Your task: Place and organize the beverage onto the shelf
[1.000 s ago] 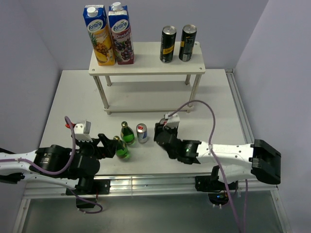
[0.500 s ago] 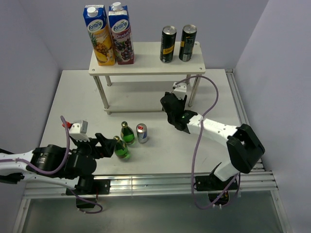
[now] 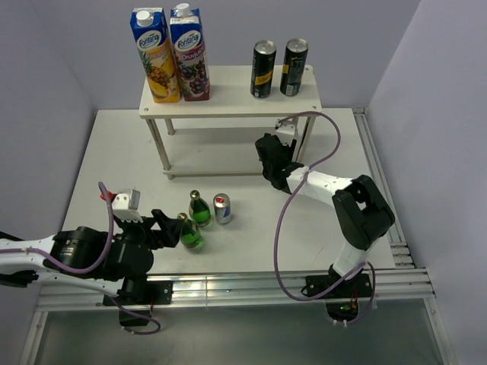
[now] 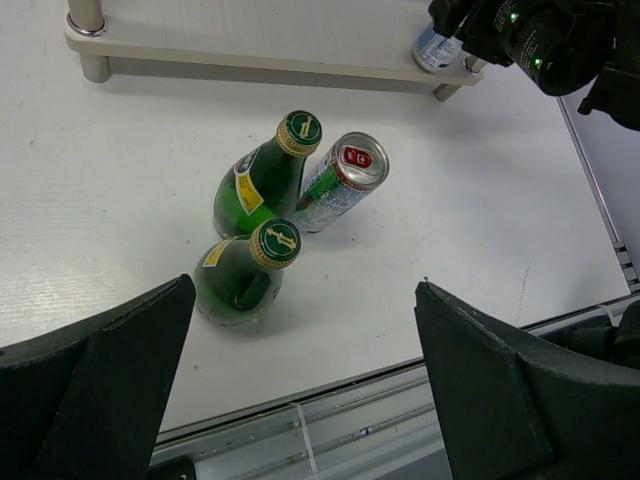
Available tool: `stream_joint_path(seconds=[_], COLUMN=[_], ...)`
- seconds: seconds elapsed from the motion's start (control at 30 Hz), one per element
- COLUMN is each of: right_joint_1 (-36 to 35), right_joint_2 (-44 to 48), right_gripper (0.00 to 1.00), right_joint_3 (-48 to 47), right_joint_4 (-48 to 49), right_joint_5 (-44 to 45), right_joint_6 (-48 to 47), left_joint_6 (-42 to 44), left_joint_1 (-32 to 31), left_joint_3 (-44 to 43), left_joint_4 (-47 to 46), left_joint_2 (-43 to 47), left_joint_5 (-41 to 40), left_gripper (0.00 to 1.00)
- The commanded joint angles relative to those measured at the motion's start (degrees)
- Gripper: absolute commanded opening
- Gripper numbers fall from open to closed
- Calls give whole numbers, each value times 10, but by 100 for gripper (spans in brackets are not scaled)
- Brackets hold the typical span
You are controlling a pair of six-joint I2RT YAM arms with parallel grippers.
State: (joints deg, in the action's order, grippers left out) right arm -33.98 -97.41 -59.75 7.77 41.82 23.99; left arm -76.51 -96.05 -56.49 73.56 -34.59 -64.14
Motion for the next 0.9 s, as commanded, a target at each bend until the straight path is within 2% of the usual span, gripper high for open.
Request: stream_joint_path(seconds=[0.0, 0.33, 0.6, 0.7, 0.73, 0.77, 0.8, 0.87], right_joint_1=[10, 22, 27, 28, 28, 28, 28, 28], right_joint_2=[-14, -68, -89, -82, -80, -75, -73, -64], right_gripper=[0, 0, 0, 32, 52, 60, 81, 100], right_joint_3=[-40, -65, -66, -62, -60, -61, -61, -62], right_joint_4=[74, 100, 104, 100, 99, 90, 87, 75], right_joint_5=[41, 101, 99, 94, 94, 94, 92, 87], right_joint_6=[-13, -36, -52, -48, -48, -44, -42, -35], left_joint_6=[10, 10, 10, 10, 9, 9, 10, 9], left_joint_1=[-5, -6, -5, -5, -6, -5, -5, -5], left_joint_3=[-1, 0, 0, -1, 0, 0, -1, 0], left_joint_4=[-7, -6, -8, -7, -7, -7, -7, -6], left_joint_2=[6, 18, 20, 20, 21, 20, 20, 19], left_joint_5=[0, 0, 0, 0, 0, 0, 0, 0], left_gripper=[99, 99, 99, 99, 99, 99, 99, 99])
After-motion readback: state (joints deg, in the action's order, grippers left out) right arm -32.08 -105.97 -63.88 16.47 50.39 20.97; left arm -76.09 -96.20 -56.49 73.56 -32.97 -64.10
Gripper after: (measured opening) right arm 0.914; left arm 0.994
